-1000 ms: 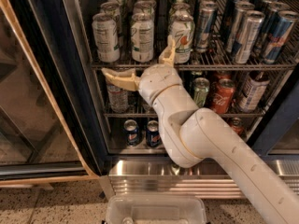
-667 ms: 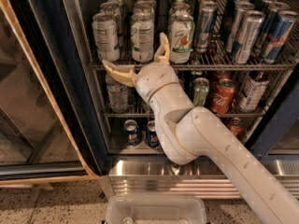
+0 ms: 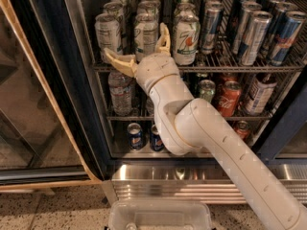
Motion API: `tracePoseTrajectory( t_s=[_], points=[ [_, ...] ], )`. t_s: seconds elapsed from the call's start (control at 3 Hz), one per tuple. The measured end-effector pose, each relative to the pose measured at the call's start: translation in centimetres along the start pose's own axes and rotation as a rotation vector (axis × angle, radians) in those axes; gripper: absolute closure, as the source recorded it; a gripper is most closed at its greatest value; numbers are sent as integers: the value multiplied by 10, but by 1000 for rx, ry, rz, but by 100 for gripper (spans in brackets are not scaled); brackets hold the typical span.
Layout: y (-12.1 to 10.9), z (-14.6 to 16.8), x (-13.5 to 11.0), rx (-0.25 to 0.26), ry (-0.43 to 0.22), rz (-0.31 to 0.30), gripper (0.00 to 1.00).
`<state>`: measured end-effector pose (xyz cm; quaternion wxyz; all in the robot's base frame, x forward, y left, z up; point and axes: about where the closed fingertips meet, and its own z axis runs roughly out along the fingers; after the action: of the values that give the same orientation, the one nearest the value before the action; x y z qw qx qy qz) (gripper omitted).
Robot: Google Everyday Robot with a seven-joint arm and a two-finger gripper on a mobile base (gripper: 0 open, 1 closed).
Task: Pick 7up can from middle shelf of fridge
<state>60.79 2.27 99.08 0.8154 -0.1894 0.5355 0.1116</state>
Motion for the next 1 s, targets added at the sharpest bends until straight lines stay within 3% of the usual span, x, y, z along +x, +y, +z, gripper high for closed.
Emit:
tracePoseTrajectory(
  t_s=[1.0],
  points=[
    [-15,-2,-3,106,58,-73,15]
  ],
)
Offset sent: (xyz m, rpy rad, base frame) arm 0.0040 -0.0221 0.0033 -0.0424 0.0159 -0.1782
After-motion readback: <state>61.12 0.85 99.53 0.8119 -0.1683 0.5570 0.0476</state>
